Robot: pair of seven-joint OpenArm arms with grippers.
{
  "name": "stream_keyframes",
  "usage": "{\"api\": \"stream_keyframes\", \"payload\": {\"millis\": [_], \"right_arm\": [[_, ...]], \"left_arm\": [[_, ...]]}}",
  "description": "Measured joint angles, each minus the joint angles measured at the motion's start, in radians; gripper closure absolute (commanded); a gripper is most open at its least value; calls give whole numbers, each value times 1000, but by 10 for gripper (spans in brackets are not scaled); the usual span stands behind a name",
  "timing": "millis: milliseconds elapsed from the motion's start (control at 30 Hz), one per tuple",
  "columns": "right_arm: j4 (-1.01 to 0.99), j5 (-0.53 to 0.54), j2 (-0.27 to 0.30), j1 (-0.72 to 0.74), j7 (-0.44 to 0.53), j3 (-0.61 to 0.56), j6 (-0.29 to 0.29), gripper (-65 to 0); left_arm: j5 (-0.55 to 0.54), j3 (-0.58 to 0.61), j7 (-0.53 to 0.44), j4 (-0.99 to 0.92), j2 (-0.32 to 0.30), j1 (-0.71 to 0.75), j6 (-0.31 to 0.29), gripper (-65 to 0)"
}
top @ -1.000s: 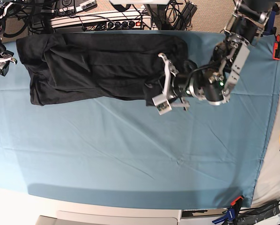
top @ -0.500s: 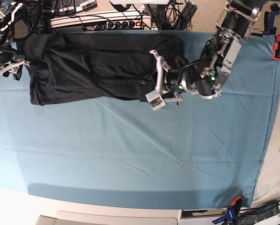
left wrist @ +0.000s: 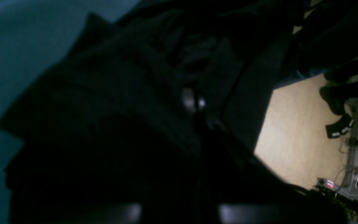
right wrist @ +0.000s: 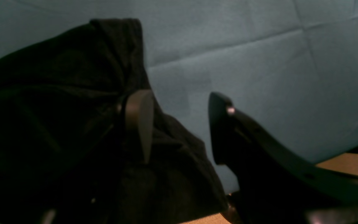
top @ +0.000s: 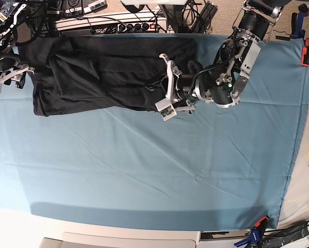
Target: Fold the T-shirt properly
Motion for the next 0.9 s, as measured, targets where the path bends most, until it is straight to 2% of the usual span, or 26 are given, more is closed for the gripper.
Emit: {"api": "stream_keyframes", "payload": {"millis": [133,233,333,400,600,900], "right_arm": [[0,0,0,0,0,0,0,-289],[0,0,0,0,0,0,0,-289],[0,0,0,0,1,0,0,-289],[0,0,0,0,3,0,0,-289],[0,0,0,0,3,0,0,-289],[0,0,0,0,8,0,0,-289]], "left_arm": [[0,0,0,0,8,5,0,0],[1,-1,0,0,19,16,-43,0],[16,-1,0,0,41,19,-53,-142],[55,-2,-26,-1,64,19,-53,-189],[150,-2,-68,-2,150,19,-53,-190],[153,-3,-82,-101,250,17,-54,-190]]}}
